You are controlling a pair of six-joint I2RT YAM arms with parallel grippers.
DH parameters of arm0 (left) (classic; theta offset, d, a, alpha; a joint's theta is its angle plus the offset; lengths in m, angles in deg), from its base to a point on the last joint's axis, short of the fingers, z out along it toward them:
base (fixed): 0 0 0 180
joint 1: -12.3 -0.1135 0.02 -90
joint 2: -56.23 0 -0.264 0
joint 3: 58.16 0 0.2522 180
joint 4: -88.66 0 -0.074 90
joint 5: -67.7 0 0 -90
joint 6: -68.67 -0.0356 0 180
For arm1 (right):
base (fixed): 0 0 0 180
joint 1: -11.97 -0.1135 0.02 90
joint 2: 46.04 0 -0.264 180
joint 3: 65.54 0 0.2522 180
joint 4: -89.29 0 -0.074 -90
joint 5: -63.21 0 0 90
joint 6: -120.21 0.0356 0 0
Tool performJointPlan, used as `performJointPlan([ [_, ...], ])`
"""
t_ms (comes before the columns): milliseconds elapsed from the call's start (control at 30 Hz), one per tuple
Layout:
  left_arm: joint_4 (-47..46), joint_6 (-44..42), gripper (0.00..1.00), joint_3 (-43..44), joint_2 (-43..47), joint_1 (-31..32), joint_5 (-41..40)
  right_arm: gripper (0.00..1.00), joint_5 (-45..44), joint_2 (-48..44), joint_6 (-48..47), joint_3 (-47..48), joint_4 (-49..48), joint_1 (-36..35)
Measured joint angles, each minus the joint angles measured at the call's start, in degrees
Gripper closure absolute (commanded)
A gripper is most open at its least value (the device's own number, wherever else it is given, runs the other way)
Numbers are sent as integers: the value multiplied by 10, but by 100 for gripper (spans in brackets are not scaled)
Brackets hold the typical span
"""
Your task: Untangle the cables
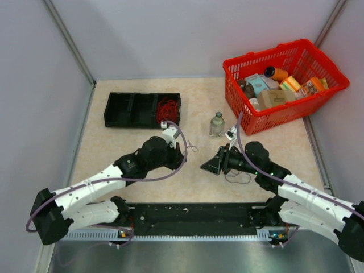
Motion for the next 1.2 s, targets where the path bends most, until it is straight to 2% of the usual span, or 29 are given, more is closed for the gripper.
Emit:
performJointPlan([
  [33,16,4,100,9,4,-3,-33,34,-13,-7,-7,2,14,0],
  [100,45,7,100,29,9,-13,-93,25,-40,-24,-21,7,43,0],
  [233,97,6,100,86,2,-62,-160,24,-92,-53,-39,12,94,0],
  [333,120,5,100,151,-34,-147,-166,25,-124,-69,-49,13,128,0],
  [500,133,-5,100,259,-146,-270,-163,25,-152,-82,-59,13,166,0],
  [667,143,-8,100,365,-291,-348,-127,25,-171,-95,-67,13,192,1],
  [900,183,-11,100,490,-462,-377,-152,25,-187,-101,-81,13,210,7],
  [1100,204,-11,100,515,-518,-379,-153,25,-191,-98,-85,13,215,9],
  [1200,214,-12,90,515,-523,-387,-153,25,-191,-97,-86,13,216,9],
])
